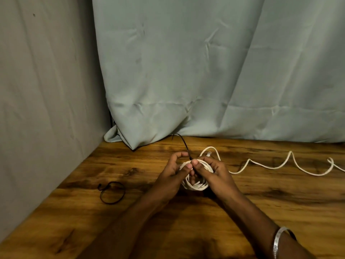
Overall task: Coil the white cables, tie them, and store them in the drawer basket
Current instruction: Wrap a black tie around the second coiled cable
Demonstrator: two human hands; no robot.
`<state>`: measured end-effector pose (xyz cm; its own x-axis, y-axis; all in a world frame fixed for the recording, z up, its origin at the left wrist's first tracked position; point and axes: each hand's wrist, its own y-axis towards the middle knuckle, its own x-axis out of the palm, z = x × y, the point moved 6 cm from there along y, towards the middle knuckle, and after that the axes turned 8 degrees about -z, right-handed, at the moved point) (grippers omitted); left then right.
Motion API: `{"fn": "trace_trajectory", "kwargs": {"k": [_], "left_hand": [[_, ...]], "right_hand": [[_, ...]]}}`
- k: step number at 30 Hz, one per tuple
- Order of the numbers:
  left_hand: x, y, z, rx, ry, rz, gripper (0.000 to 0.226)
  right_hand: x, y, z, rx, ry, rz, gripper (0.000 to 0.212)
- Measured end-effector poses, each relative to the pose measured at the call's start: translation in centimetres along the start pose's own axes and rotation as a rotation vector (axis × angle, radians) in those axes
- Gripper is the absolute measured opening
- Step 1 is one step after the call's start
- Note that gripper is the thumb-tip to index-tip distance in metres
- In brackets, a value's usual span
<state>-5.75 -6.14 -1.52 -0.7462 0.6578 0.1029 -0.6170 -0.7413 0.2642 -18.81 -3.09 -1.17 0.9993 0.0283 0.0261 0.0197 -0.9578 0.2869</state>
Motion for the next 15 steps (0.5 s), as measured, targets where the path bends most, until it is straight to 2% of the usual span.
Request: {"fn": "trace_trajectory", "kwargs": {"k": [6, 11, 15], "left_hand": [[-0.3, -0.1, -0.2, 0.036, 0.165, 0.038, 0.018], [-0.2, -0.3, 0.3, 0.080, 0.205, 0.051, 0.009], [0.6, -0.7, 0.7, 0.121, 0.347, -0.037, 0.007]], "right_hand": [[-0.1, 0.2, 0.0, -0.010, 0.004, 0.001, 0.028], [-0.4, 0.3, 0.0, -0.052, 0.002, 0.026, 0.035], [-0.9, 0.4, -0.5, -0.106, -0.028, 0.096, 0.026]]}}
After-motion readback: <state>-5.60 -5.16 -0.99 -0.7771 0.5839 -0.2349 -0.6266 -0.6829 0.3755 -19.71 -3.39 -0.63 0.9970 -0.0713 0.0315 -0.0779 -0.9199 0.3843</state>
